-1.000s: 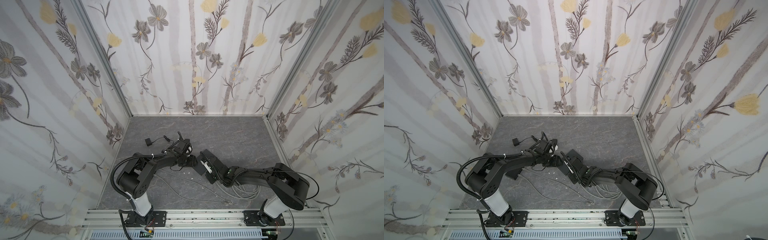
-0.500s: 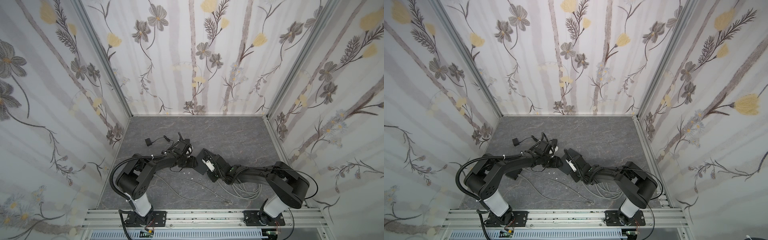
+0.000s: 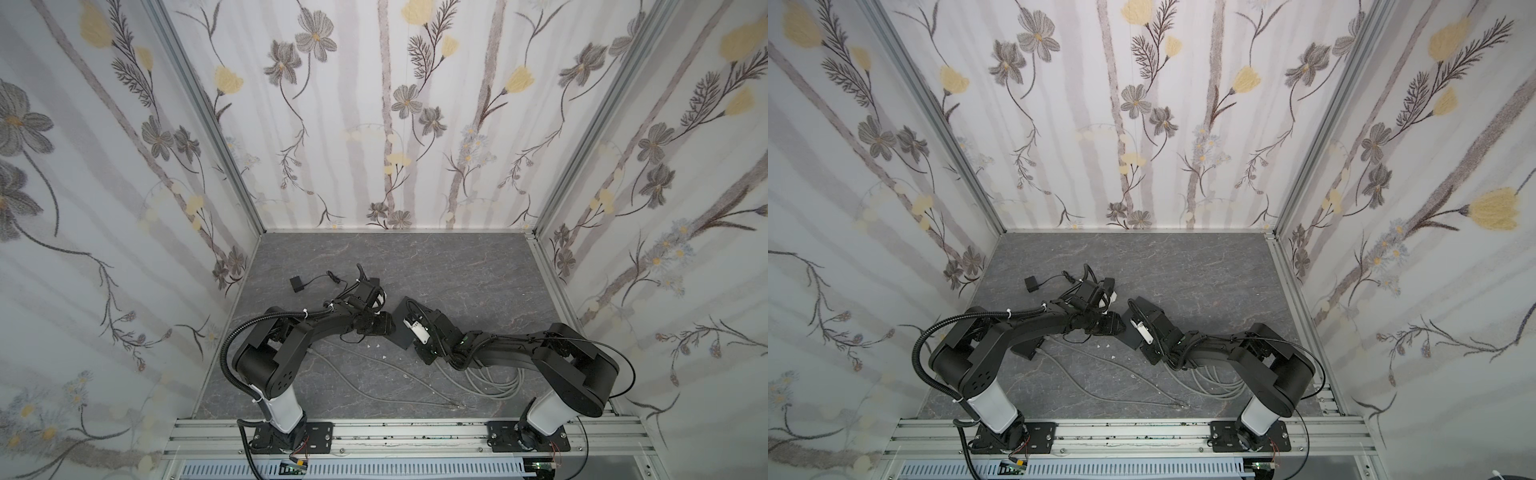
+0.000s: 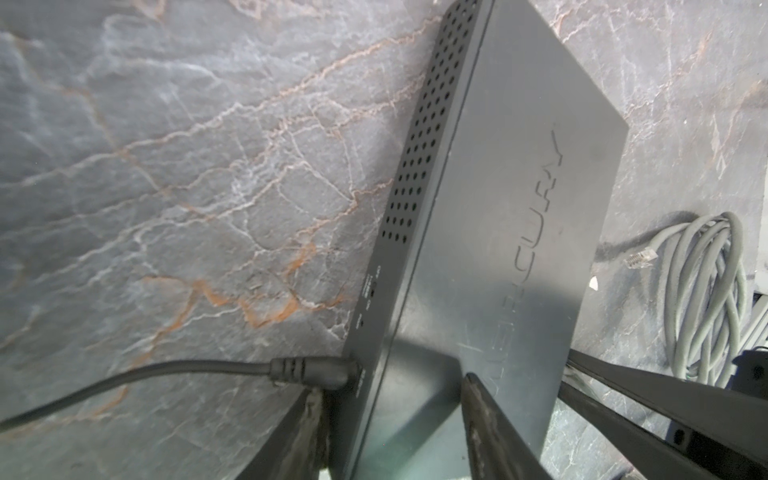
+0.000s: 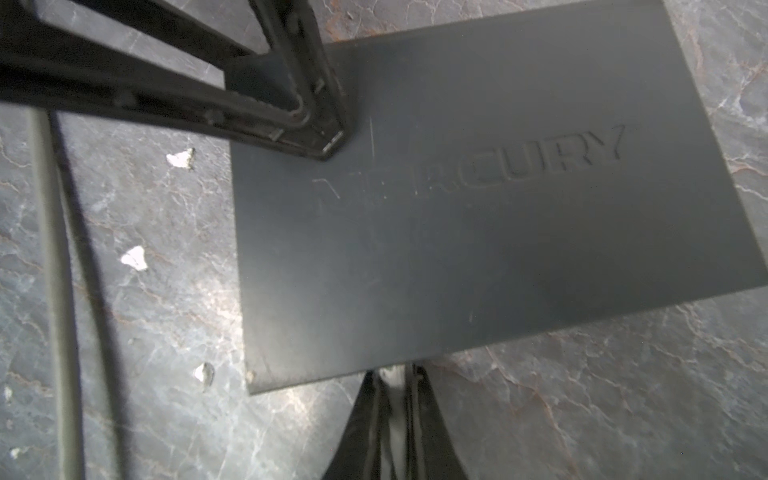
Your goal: Insert the plug into the switch port
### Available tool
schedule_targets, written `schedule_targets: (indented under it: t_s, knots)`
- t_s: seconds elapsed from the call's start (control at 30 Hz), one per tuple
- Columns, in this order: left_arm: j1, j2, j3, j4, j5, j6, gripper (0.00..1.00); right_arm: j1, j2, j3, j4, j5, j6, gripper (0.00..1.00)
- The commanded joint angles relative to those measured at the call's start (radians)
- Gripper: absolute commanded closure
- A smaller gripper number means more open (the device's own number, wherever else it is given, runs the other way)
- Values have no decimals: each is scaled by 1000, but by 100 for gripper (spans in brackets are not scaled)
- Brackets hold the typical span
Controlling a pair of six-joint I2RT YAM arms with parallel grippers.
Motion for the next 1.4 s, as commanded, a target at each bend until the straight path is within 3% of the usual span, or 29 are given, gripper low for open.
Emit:
schedule_targets:
  t_s: [0.0,0.63,1.0,1.17,1.37]
  knots:
    - [-35,24,6,-130,128,23,50,-1,-3,33,152,-55,-61,100]
    - [-109,31,17,-155,134,48,51,-10,-13,62,338,-41,-106,100]
    - [-108,17,6,-153,119,43,51,-7,-31,-16,310,-19,41,97]
    - [-97,-7,-16,-134,117,32,51,-4,-22,-91,373,-78,143,99]
    - [-95,1,-21,-124,142,28,51,15,-1,-121,501,-97,113,99]
